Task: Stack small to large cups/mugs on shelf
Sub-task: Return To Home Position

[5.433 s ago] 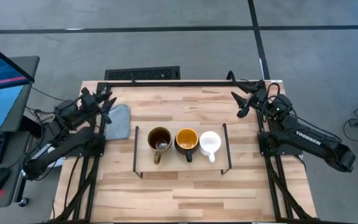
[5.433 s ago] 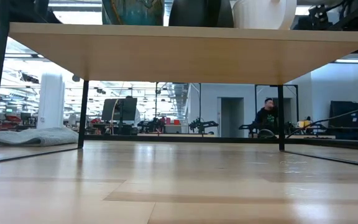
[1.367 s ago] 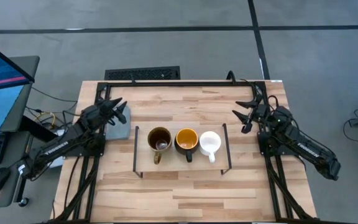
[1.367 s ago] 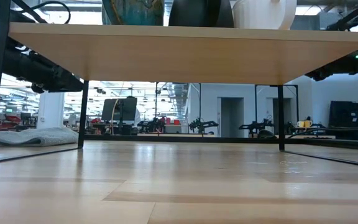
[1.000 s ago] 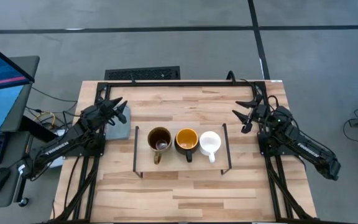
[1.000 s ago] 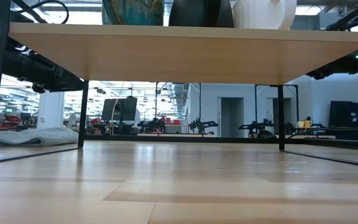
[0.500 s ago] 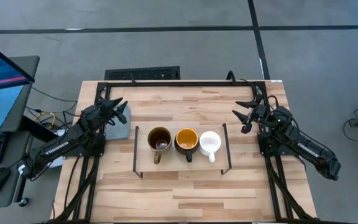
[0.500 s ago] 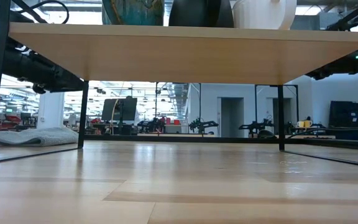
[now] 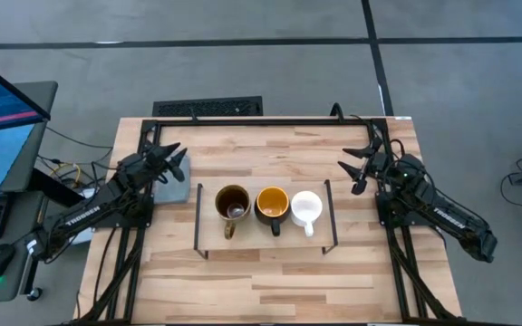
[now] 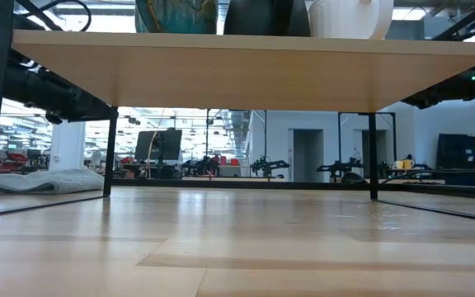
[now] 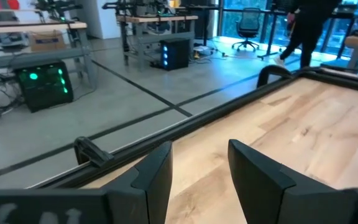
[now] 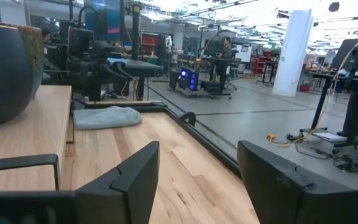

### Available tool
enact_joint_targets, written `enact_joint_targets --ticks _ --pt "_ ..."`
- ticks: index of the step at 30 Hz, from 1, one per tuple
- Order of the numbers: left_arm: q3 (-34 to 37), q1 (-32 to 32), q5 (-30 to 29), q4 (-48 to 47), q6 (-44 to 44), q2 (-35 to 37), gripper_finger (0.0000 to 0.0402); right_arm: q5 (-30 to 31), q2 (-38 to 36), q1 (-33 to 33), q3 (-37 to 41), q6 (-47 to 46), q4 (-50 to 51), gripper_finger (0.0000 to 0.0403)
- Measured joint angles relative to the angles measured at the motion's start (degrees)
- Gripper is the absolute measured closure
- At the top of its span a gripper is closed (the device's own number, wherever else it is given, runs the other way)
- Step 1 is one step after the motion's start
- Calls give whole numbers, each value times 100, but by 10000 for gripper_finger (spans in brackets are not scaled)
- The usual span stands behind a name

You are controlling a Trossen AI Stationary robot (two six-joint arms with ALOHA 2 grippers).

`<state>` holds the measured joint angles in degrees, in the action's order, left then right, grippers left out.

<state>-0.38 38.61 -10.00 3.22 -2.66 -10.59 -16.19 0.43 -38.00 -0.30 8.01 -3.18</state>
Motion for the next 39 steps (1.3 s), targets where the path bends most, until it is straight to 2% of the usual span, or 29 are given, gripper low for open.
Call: enact_joint_targets --ticks 22,39 --pt "2 0 -78 30 74 1066 255 0 0 0 2 -4 0 163" --pt "2 0 -94 26 304 1034 255 0 -7 2 2 -4 -3 163"
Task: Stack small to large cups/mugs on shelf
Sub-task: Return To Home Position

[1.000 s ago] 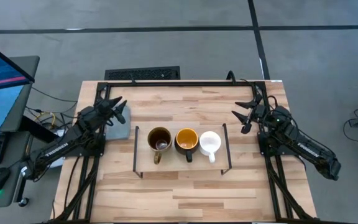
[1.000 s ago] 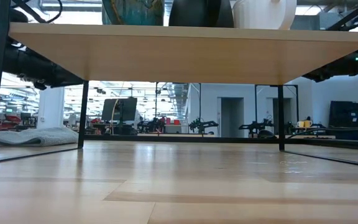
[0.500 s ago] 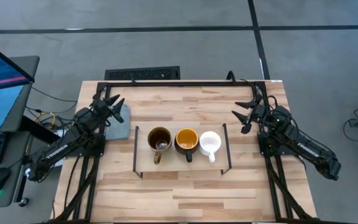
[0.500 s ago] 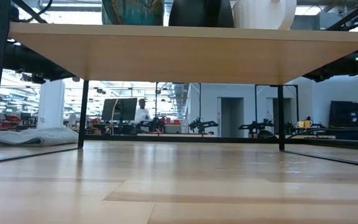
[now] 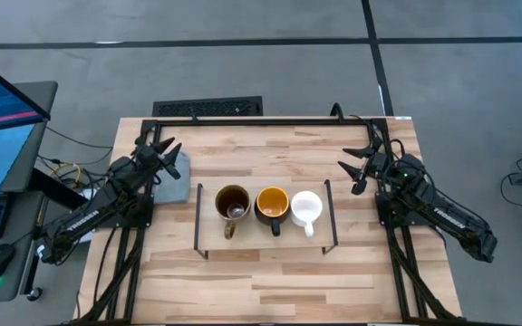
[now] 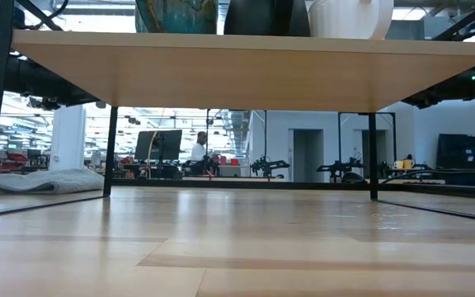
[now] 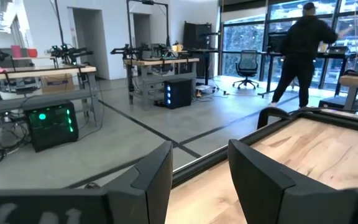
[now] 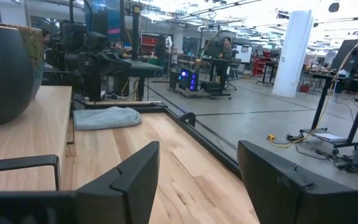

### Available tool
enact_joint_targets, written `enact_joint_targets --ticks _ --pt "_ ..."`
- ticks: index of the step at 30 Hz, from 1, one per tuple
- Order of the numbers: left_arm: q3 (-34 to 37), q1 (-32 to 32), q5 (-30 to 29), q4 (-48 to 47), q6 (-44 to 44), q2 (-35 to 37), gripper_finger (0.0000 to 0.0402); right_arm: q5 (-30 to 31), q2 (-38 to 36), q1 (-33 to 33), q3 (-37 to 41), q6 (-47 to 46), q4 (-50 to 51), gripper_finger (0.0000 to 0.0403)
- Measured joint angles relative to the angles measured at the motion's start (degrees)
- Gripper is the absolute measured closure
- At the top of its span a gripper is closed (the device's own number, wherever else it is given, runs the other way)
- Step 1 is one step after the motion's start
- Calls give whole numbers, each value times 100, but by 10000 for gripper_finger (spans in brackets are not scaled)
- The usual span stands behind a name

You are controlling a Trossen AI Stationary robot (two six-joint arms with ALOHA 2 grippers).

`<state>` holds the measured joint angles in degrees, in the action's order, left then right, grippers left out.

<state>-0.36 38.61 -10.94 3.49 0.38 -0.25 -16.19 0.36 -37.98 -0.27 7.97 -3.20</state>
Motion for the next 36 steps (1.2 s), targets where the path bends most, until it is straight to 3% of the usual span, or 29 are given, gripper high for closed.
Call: enact_joint_targets --ticks 36 --pt "0 0 2 0 -63 0 255 0 0 0 0 1 0 163"
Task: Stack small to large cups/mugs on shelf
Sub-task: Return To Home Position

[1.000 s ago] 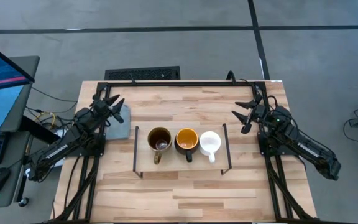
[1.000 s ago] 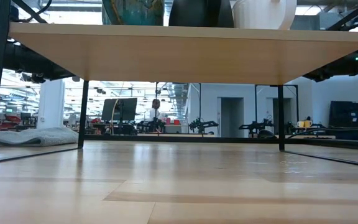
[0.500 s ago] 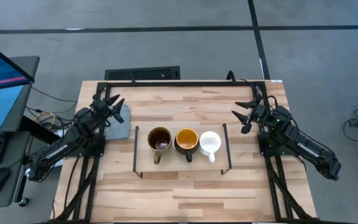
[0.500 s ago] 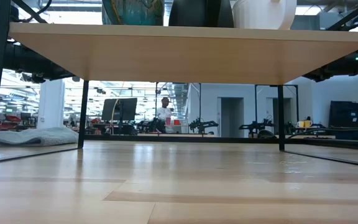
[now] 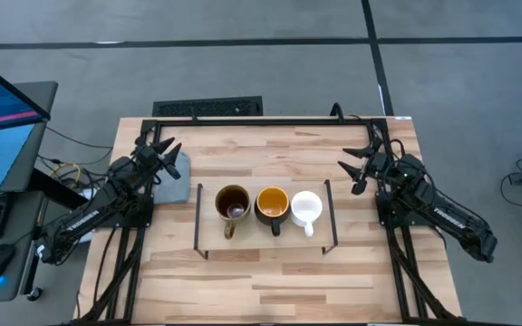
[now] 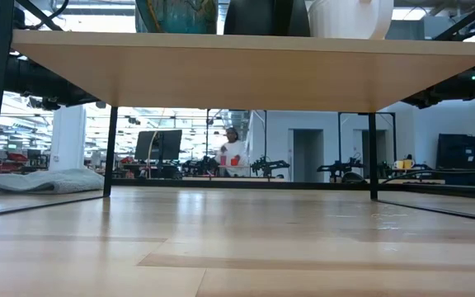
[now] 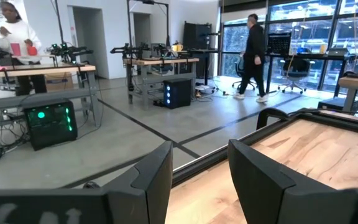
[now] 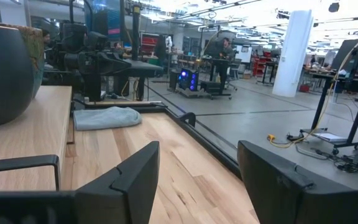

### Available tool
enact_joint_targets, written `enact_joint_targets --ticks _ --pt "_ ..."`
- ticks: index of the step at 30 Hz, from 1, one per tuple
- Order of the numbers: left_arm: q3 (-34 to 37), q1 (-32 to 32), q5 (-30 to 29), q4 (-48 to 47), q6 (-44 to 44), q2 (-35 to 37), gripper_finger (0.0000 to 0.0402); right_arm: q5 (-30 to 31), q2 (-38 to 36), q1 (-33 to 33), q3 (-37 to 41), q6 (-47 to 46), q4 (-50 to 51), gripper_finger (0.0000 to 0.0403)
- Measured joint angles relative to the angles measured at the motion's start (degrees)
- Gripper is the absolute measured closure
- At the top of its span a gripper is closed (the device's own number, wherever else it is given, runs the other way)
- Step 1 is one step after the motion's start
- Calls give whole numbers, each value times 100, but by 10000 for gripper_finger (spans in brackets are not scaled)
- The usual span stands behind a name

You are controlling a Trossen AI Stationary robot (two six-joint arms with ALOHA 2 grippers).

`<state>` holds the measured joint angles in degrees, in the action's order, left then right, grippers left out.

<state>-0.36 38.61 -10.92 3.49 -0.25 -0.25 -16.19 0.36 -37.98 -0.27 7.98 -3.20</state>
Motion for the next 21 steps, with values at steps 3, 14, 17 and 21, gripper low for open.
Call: enact_joint_targets --ticks 3,14,17,21 --pt "0 0 0 1 0 0 255 -2 0 0 0 -1 0 163" --pt "0 0 0 0 2 0 255 -1 0 0 0 -1 0 163" --pt "0 -40 -3 1 2 -1 255 -1 0 0 0 -1 0 163" --pt "0 -166 13 2 2 -2 255 0 0 0 0 -1 -1 163"
